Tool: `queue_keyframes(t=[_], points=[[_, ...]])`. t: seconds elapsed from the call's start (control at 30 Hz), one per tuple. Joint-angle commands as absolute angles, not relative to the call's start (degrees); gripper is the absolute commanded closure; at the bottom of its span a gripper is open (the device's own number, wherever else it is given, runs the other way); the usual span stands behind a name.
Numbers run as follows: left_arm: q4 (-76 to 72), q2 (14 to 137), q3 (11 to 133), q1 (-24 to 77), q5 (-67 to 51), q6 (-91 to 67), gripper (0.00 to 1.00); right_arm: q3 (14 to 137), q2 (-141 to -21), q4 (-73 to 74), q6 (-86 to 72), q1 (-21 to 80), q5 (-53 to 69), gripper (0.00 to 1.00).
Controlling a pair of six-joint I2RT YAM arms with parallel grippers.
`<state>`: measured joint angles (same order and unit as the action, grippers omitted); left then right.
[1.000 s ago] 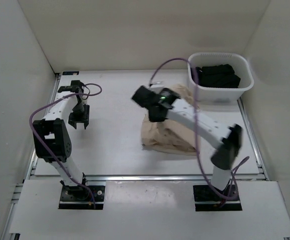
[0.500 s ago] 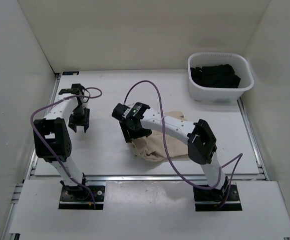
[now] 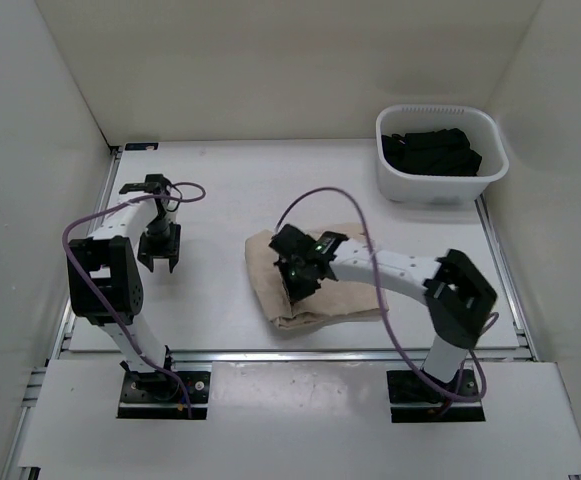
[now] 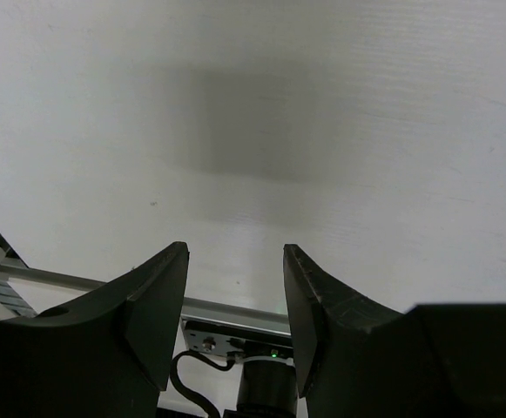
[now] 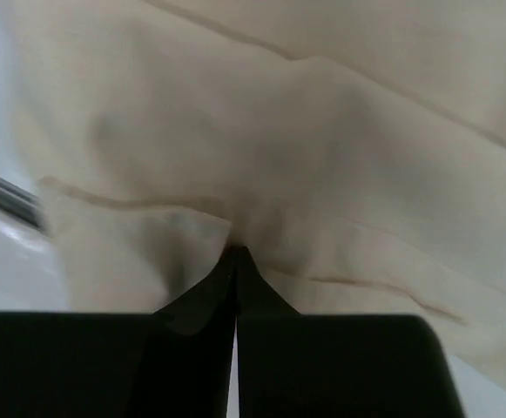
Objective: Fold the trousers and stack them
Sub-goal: Fold the trousers
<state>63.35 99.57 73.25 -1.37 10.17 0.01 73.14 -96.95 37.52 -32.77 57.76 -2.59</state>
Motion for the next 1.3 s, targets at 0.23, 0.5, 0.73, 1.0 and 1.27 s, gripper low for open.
queue_keyframes(t=[0.23,0.5,0.73,1.0,1.27], points=[[61.8,96.1,69.3,-1.3,14.1,0.0,0.41,87.8,-117.8,34.8,-19.9,59.8,6.3,1.0],[62.3,94.9,69.3,-1.3,14.9,0.0,0.41,89.6,-116.6,36.5,-18.9,57.0,10.0,0.92],[65.0,89.7,71.6,-3.6,12.2,0.0,0.31,90.9,-92.5,45.6,-24.4,53.0,8.3,0.01],[66.2,80.7,65.8,-4.2,11.4,0.0,0.09,69.0,-78.4,70.3,-33.7,34.1,1.1,0.01],[66.7,73.0,62.4,-5.7,15.6,0.0,0.0,73.8,-63.5,84.2,-39.9,22.2,-22.4,0.01]])
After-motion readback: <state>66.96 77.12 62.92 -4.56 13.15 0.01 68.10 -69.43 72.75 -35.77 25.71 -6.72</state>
